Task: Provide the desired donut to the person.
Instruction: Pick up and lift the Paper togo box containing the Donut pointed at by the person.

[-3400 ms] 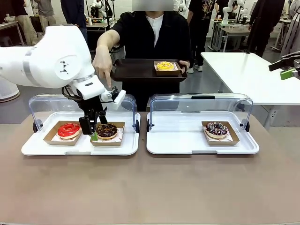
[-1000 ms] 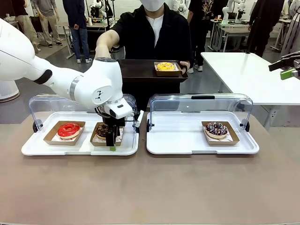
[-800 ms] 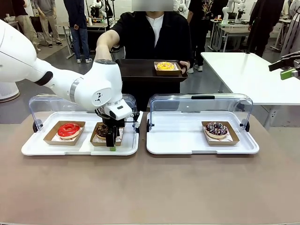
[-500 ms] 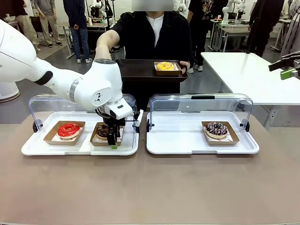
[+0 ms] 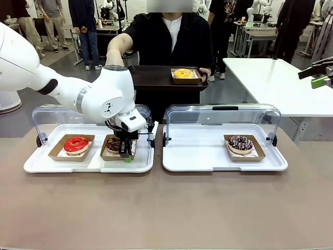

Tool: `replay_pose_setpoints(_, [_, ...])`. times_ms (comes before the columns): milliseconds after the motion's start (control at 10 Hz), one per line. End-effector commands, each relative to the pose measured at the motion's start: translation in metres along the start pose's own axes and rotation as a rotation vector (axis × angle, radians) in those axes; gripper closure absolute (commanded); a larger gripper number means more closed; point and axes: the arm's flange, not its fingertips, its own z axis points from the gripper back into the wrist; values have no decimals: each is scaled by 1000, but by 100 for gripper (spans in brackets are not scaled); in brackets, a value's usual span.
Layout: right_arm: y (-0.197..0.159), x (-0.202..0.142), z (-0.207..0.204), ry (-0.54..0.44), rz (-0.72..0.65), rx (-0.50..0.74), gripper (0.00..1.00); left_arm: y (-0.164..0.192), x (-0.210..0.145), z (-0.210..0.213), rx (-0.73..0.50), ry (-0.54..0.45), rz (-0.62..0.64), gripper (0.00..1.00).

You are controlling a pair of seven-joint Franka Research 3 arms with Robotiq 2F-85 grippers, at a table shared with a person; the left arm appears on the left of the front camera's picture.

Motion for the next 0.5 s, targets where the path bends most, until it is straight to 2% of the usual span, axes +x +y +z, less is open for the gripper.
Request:
replay_pose_setpoints(0, [0,0,0,-8,-1,-1,0,0,0,-1,-9,-1,35,100])
replay_pose_setpoints(400, [0,0,0,-8,-1,-1,0,0,-4,7,-23,-2,33,100])
